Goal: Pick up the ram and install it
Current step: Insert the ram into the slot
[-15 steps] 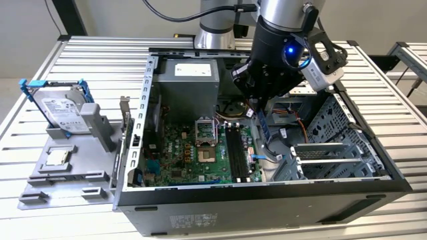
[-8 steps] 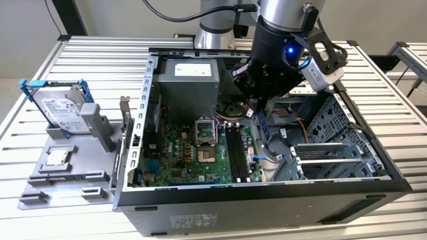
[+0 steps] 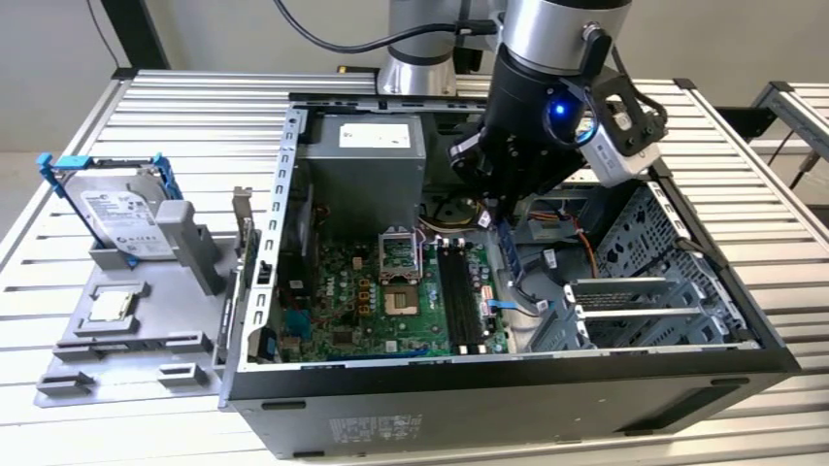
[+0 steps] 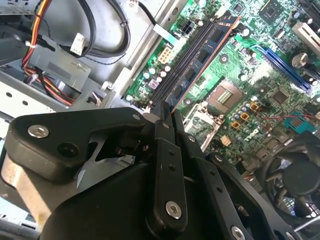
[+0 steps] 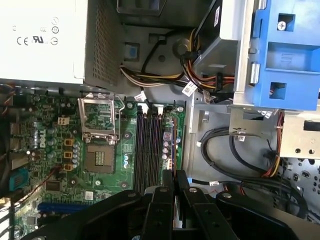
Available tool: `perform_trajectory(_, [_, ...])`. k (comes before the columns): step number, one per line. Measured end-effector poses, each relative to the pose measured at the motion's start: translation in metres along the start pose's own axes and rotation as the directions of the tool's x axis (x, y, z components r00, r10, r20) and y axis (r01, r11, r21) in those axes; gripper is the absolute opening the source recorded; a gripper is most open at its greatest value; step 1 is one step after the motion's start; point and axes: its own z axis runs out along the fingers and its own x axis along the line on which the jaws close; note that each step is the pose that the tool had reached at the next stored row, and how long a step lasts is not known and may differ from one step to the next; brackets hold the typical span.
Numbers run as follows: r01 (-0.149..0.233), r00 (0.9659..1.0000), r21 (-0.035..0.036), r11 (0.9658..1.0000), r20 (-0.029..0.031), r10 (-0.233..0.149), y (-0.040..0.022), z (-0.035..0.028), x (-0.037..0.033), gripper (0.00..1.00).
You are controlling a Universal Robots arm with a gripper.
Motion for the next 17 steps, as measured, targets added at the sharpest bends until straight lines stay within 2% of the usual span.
perform_trajectory(4, [-0.01,0.9999,0.0009,0.9999,-0.0001,0.01,0.0,0.0073,0.0001,0.0])
perform_trajectory(11, [-0.065,0.9979,0.0039,0.9979,0.0,0.065,0.0024,0.0194,0.0002,0.0])
perform_trajectory(17, [-0.082,0.9966,0.0041,0.9966,0.0002,0.082,0.0098,0.0305,0.0001,0.0])
